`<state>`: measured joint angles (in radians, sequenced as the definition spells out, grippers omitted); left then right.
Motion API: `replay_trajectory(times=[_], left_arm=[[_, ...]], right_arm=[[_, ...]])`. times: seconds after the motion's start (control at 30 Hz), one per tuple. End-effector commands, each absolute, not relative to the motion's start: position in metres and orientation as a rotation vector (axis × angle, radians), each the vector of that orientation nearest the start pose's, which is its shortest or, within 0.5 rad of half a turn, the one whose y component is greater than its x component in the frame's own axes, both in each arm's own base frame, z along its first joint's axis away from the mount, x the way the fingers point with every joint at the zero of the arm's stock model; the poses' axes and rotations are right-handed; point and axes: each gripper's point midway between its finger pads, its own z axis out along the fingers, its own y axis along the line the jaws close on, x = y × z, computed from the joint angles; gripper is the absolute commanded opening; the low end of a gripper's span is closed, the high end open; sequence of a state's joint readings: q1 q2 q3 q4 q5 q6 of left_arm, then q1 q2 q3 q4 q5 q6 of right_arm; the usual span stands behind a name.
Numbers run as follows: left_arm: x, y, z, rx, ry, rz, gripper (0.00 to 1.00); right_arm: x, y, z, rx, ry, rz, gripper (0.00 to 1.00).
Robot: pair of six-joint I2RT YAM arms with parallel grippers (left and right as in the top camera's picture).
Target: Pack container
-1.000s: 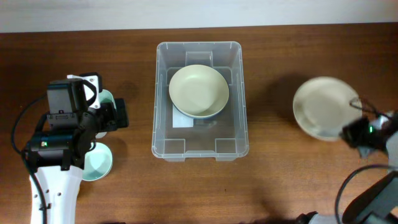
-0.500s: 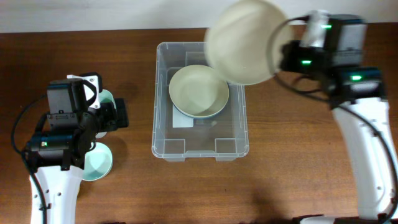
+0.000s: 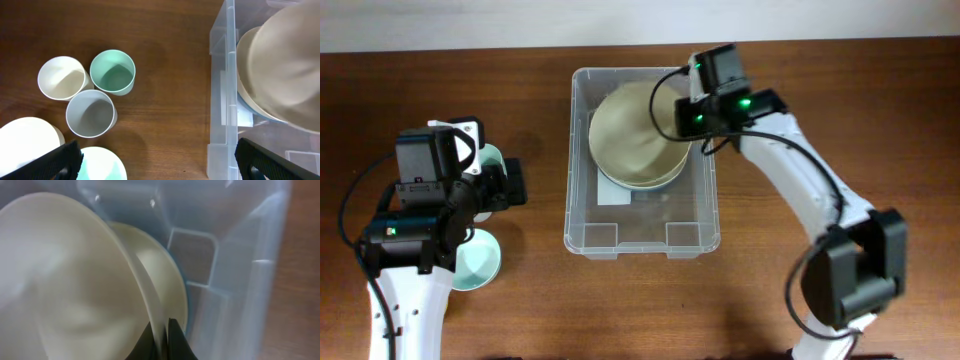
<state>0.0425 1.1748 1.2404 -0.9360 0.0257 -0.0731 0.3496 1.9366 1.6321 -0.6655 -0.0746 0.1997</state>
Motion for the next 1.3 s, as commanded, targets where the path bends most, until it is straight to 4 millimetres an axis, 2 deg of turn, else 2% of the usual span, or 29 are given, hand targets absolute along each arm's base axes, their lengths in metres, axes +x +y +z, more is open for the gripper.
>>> replay_trajectory(times=[0.0, 0.2, 0.27, 0.3, 0.37, 0.6, 0.77, 0.83, 0.87, 1.03, 1.1, 1.27], left_arm=[[0.319, 0.012, 0.252, -0.145, 2.422, -0.036, 1.0], [0.319, 0.012, 0.252, -0.145, 2.422, -0.036, 1.0], [0.319, 0.012, 0.252, -0.145, 2.422, -0.036, 1.0], [0.319, 0.012, 0.252, -0.145, 2.422, -0.036, 1.0], [0.319, 0.012, 0.252, -0.145, 2.423, -0.036, 0.99], [0.317, 0.012, 0.249, -0.146, 2.436, -0.036, 0.99], [0.317, 0.012, 0.249, -0.147, 2.436, -0.036, 0.99], [0.317, 0.012, 0.249, -0.147, 2.436, -0.036, 1.0], [0.317, 0.012, 0.249, -0.146, 2.436, -0.036, 0.99], [0.317, 0.012, 0.249, -0.146, 2.436, -0.036, 1.0], [0.317, 0.012, 0.249, -0.147, 2.436, -0.036, 0.99], [0.317, 0.012, 0.249, -0.147, 2.437, -0.036, 1.0]], right_arm=[[0.474, 0.194, 0.15, -0.25, 2.516, 0.311, 0.04], [0.475, 0.195, 0.151, -0.252, 2.509, 0.312, 0.04], [0.475, 0.194, 0.15, -0.254, 2.513, 0.31, 0.4], [0.475, 0.194, 0.15, -0.254, 2.513, 0.31, 0.49], [0.475, 0.194, 0.15, -0.254, 2.513, 0.309, 0.53], [0.471, 0.192, 0.148, -0.263, 2.53, 0.301, 0.51], [0.445, 0.183, 0.142, -0.297, 2.637, 0.265, 0.36], [0.431, 0.178, 0.138, -0.341, 2.694, 0.241, 0.09], [0.424, 0.176, 0.135, -0.354, 2.721, 0.229, 0.04], [0.386, 0.167, 0.121, -0.455, 2.87, 0.177, 0.04], [0.375, 0.177, 0.12, -0.538, 2.883, 0.171, 0.04], [0.368, 0.2, 0.121, -0.694, 2.831, 0.176, 0.04]])
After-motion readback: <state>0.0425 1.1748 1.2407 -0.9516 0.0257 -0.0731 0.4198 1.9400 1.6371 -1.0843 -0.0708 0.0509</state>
